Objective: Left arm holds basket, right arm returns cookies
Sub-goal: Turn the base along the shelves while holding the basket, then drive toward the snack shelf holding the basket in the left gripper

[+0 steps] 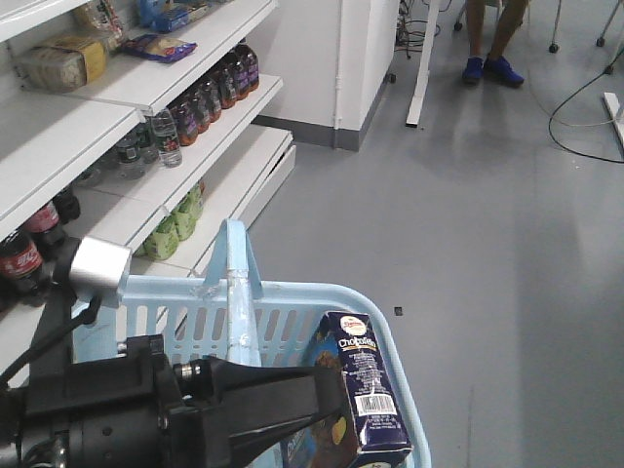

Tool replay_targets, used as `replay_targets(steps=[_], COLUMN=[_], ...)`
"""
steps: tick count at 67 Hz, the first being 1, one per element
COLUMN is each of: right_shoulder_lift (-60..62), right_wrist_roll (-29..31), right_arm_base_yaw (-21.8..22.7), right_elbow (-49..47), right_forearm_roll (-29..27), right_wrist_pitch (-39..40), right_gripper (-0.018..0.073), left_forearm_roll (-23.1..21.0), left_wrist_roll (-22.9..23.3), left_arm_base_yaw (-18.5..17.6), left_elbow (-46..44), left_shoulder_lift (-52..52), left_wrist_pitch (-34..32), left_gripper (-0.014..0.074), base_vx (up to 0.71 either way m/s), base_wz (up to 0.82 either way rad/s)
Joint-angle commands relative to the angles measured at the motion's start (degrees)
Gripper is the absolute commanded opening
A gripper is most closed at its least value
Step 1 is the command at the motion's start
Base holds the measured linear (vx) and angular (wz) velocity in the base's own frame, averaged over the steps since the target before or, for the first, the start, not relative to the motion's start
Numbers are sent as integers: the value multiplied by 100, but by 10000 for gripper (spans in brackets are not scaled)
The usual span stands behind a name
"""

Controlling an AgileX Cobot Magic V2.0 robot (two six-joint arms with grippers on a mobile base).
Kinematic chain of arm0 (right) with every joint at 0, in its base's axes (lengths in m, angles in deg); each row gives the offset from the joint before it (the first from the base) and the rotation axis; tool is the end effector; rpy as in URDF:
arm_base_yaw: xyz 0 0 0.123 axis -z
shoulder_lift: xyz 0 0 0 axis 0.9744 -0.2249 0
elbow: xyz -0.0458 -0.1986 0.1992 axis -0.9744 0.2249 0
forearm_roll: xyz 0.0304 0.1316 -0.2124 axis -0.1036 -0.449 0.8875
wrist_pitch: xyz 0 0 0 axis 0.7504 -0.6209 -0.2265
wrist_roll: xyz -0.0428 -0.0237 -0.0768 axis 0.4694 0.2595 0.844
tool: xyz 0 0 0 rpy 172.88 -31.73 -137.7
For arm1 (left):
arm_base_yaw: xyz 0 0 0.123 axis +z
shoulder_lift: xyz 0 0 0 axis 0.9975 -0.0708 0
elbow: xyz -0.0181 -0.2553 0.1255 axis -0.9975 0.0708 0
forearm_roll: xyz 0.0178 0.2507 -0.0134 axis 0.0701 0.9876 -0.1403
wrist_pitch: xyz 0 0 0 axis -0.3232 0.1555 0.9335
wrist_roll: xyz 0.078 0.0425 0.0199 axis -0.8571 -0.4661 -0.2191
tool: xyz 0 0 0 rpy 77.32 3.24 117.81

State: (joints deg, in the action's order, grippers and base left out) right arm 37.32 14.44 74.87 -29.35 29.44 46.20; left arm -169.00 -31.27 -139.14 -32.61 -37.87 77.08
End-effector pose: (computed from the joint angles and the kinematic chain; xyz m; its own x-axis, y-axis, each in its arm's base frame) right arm 0.0565 0.0020 0.1914 -0.0686 -0.0165 -0.9975 -0.0381 0.9992 -0.0139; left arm 0.1053 -0.1833 0.3264 -0.8209 -0.1989 -0.5353 0.4579 0.3310 -0.8251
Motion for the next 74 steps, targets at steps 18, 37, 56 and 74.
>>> replay_targets(steps=[18, 37, 56, 74], right_shoulder_lift=[45, 45, 45, 45], right_wrist_roll=[48, 48, 48, 48], right_arm_base_yaw=[39, 39, 39, 39], right_elbow=[15, 15, 15, 15], right_forearm_roll=[0, 0, 0, 0], right_wrist_pitch=[408, 408, 408, 408], right_gripper=[-8, -8, -8, -8], left_forearm_roll=[-346, -346, -346, -346], left_wrist_roll=[-82, -82, -82, -82], left_arm_base_yaw=[-17, -17, -17, -17], left_elbow=[-209, -209, -209, -209], left_shoulder_lift=[111, 111, 111, 111], left_wrist_pitch=[168, 168, 168, 168], left_gripper=[-6, -6, -6, -6], base_vx=[40, 40, 40, 41], base_wz=[-22, -28, -17, -9])
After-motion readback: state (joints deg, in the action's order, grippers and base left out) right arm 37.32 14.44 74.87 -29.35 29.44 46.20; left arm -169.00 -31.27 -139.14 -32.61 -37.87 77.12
